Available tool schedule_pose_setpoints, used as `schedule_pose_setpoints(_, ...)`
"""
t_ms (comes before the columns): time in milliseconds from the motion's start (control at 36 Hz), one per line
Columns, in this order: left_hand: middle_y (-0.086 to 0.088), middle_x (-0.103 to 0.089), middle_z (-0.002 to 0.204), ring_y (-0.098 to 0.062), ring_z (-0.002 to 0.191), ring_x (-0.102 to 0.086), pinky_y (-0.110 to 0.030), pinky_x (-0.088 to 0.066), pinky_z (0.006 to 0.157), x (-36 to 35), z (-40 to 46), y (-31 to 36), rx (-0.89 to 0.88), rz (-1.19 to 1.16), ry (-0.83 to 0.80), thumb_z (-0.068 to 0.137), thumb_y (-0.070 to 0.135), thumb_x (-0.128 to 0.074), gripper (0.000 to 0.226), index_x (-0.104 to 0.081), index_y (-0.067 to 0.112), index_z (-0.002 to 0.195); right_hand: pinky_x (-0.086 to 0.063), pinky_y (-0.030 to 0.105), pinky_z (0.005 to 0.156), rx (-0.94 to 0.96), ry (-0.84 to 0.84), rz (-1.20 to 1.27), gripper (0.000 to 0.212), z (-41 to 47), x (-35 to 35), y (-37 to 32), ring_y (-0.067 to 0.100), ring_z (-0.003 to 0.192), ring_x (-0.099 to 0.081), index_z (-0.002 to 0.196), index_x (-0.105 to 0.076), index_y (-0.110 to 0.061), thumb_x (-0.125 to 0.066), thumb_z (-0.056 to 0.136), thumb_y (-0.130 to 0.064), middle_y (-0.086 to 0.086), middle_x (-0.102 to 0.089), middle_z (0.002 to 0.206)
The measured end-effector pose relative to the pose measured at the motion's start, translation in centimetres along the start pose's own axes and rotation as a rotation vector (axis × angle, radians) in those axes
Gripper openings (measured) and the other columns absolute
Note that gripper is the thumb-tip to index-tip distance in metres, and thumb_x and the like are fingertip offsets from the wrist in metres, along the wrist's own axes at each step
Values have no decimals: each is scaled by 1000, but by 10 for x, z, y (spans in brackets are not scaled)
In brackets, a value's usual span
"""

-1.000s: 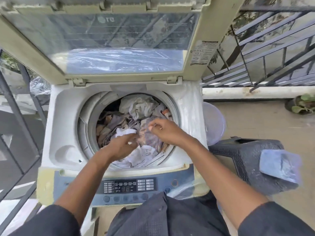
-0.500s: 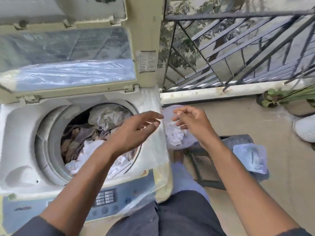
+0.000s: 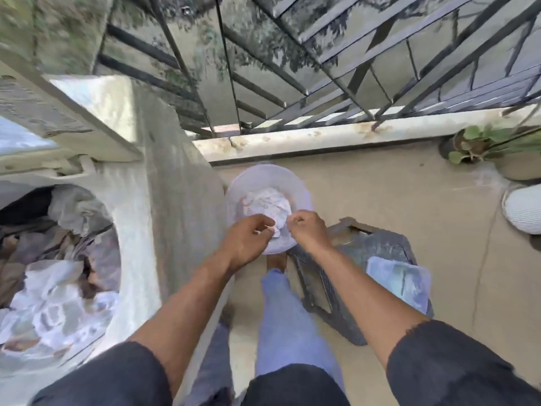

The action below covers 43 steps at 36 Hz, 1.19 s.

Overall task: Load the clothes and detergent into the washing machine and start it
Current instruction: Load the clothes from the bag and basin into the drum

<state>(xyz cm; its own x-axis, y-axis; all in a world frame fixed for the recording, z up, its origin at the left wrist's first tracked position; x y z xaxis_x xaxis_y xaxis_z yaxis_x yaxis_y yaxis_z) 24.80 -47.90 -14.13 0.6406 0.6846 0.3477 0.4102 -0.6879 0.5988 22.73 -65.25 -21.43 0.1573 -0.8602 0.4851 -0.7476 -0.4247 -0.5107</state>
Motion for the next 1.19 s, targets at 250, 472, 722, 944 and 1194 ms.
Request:
schedule_pose_setpoints(250, -6, -68, 139, -29, 130, -61, -34, -45, 110, -69, 115, -82, 272, 178, -127, 103, 26, -61, 36, -66, 21, 138, -53, 38, 89, 42, -145, -300, 21, 125, -57, 78, 38, 110, -67, 101, -74, -15, -55, 93, -14, 15, -74, 117)
schedule_pose_setpoints(472, -3, -69, 133, -26, 125, -63, -29, -46, 101, -104, 186, -147, 454, -53, 5, 101, 25, -60, 37, -66, 20, 137, -44, 32, 84, 90, -396, -503, 30, 216, -126, 148, 34, 119, -61, 122, -67, -8, -53, 100, -24, 14, -68, 127)
schedule_pose_setpoints(722, 8, -73, 124, -15, 116, -67, -32, -50, 103, -133, 237, -182, 453, -124, 125, 101, 22, -60, 28, -72, 24, 126, -38, 48, 115, 79, -683, -921, 44, 309, -207, 194, 38, 143, -39, 145, -51, -22, -47, 103, -32, 14, -48, 152)
schedule_pose_setpoints(944, 10, -71, 125, -12, 113, -64, -24, -41, 92, -134, 283, -208, 503, -102, 82, 101, 27, -60, 29, -71, 27, 128, -28, 55, 115, 55, -751, -1108, 49, 353, -239, 219, 38, 147, -32, 150, -46, -25, -42, 104, -42, 15, -41, 158)
schedule_pose_setpoints(1194, 4, -72, 130, -19, 120, -65, -29, -46, 99, -115, 284, -192, 514, -74, 33, 101, 28, -61, 32, -70, 23, 131, -51, 40, 100, 85, -626, -714, 32, 324, -213, 184, 36, 124, -60, 121, -66, -2, -63, 96, -20, 17, -65, 132)
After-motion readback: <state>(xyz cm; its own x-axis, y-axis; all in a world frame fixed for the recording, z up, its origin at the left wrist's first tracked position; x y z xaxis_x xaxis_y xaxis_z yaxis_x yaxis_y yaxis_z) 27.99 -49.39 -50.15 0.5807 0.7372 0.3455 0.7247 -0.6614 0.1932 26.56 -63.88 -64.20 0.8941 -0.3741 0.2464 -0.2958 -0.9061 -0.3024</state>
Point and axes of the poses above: each hand's wrist, its own z-axis towards the middle knuckle, its own x-axis out of the back of the hand, y = z × x, the point moved 4 cm from there along z, towards the middle knuckle
